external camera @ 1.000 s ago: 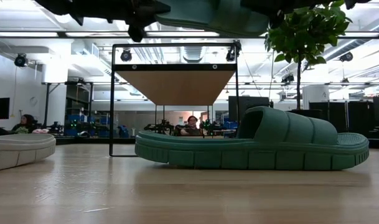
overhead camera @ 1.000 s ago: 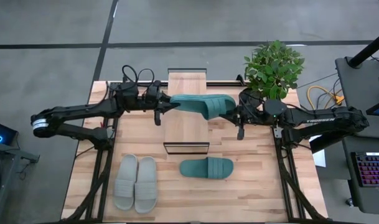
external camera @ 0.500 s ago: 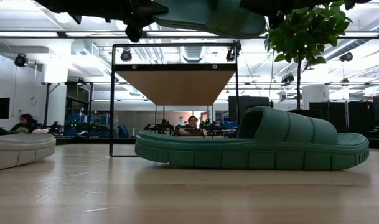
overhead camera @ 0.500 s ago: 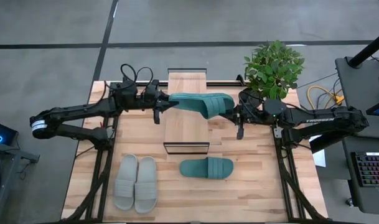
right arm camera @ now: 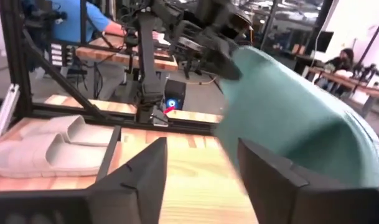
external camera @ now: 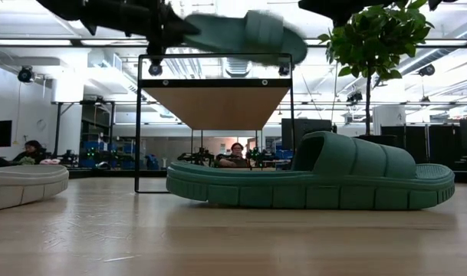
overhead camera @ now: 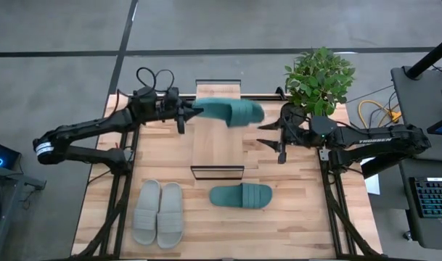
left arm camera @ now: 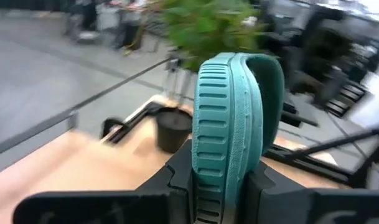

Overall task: Pick and place slides into the shelf
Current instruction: Put the top green slide on the shelf

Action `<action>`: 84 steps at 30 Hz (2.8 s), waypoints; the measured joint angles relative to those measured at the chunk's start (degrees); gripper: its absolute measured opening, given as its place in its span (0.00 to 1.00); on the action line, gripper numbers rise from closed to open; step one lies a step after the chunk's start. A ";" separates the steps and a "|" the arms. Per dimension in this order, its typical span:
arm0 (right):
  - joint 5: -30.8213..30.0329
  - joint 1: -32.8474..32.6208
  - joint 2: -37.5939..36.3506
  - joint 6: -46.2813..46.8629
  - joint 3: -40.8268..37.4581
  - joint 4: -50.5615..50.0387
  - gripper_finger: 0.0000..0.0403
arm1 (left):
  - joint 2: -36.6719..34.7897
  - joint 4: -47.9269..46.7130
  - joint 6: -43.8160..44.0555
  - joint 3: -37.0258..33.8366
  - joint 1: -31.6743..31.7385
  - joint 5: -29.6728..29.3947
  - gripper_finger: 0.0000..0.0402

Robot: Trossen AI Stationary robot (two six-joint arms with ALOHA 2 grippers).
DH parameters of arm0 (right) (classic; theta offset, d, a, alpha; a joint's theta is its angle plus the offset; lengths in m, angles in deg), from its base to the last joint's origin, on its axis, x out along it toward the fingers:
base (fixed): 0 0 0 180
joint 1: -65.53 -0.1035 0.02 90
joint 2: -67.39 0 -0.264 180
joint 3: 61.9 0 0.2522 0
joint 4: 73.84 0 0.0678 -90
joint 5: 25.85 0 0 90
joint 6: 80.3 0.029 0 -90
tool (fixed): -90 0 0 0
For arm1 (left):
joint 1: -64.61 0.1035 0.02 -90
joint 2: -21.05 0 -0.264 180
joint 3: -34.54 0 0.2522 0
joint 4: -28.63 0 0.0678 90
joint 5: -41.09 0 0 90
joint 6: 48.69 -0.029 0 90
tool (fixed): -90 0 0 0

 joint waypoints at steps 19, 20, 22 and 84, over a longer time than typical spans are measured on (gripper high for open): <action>-0.09 0.06 -0.13 1.27 0.00 0.02 0.50 | 1.41 -5.99 20.00 -0.49 17.63 8.82 0.10; -0.09 0.06 -0.13 1.41 0.00 0.02 0.50 | 1.56 -6.18 21.11 -0.49 18.46 8.82 0.10; -0.09 0.06 -0.13 1.45 0.00 0.00 0.50 | 2.52 -6.33 24.04 -0.49 20.09 10.39 0.10; 0.37 0.05 -0.08 5.56 0.00 -4.10 0.50 | 5.18 -16.91 15.05 -0.85 34.08 26.24 0.73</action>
